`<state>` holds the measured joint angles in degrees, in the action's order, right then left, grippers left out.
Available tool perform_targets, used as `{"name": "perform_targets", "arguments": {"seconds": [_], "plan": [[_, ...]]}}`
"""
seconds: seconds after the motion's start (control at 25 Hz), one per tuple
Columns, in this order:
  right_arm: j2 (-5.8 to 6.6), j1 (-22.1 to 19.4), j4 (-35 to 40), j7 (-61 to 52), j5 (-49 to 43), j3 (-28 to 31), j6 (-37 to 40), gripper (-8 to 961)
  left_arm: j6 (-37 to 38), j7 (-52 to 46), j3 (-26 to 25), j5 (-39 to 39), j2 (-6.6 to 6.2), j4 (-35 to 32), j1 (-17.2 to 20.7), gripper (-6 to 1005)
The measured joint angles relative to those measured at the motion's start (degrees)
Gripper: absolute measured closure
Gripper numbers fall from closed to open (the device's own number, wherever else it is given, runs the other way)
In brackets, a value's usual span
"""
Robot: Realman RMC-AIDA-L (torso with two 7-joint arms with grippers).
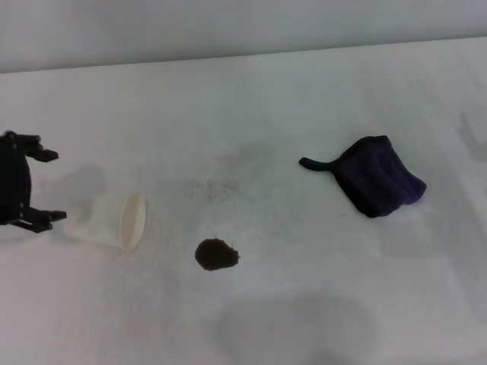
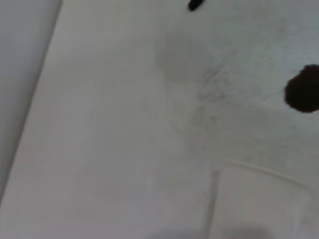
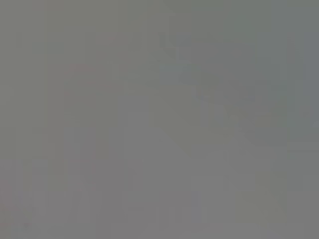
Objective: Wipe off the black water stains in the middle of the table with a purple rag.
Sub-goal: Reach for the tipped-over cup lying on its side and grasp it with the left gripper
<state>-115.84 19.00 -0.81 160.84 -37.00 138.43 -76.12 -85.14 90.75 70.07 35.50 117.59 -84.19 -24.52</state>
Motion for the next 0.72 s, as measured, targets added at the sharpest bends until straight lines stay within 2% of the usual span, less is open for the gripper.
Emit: {"name": "perform_targets", "arguments": {"seconds": [0.44, 0.72], "plan": [[0.09, -0.29, 0.00, 0.00, 0.00, 0.00, -0.06, 85, 1.14, 1.54, 4.78, 0.68, 0.22, 3.88, -0.41, 141], [0.15, -0.29, -0.04, 0.00, 0.00, 0.00, -0.08, 86, 7.08, 4.44, 7.82, 0.66, 0.90, 7.42, 0.49, 161]]}}
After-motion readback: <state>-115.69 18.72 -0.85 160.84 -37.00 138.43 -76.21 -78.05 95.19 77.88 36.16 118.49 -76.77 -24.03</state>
